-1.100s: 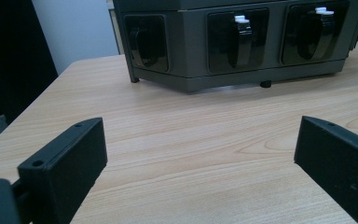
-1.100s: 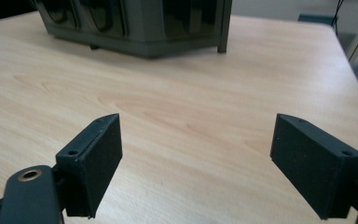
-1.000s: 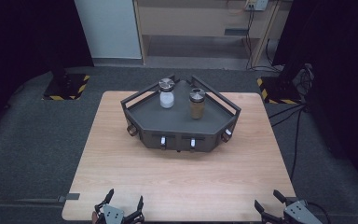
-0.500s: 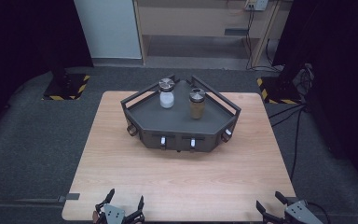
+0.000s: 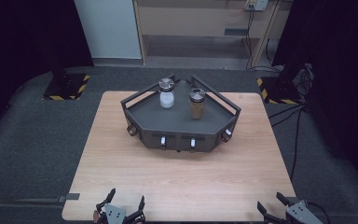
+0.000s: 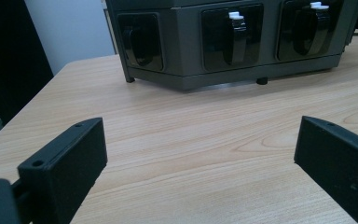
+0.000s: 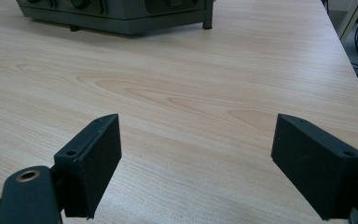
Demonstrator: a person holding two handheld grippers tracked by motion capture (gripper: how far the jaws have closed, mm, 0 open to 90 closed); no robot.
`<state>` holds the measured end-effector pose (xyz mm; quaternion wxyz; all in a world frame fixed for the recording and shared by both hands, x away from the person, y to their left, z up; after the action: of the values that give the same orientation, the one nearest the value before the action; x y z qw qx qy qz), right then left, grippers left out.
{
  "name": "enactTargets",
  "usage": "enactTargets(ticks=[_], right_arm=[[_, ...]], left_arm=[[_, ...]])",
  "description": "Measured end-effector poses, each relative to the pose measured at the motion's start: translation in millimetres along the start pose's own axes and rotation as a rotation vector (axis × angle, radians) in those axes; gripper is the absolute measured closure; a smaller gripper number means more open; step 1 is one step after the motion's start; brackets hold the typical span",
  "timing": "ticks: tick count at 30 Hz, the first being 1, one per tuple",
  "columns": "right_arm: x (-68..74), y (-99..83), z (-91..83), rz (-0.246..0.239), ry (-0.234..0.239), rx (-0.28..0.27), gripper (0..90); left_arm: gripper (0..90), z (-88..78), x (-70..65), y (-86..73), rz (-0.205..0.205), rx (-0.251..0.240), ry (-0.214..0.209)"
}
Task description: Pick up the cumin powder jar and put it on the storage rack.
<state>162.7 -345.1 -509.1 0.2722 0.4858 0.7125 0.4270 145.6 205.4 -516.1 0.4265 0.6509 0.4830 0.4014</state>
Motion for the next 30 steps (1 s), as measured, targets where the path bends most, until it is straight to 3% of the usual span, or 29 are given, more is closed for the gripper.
enactTargets(ticks=[30], right_arm=[[-0.5,-2.7,-6.9,0.000,-0.007,-0.009,16.3]], left_arm=[[1.4,3.5,-3.2,2.4,-0.003,-0.004,-0.006]])
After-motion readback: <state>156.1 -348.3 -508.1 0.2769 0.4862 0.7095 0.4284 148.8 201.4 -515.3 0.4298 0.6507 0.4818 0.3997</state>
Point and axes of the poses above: each handheld gripper's, and its own axes: z roughly forward along the jaws, y roughly out of its top, x roughly to its left, the point moved 8 cm from there along z, roughly forward along the jaws, and after that the axes turned 6 degrees about x, right-handed, at the moved point
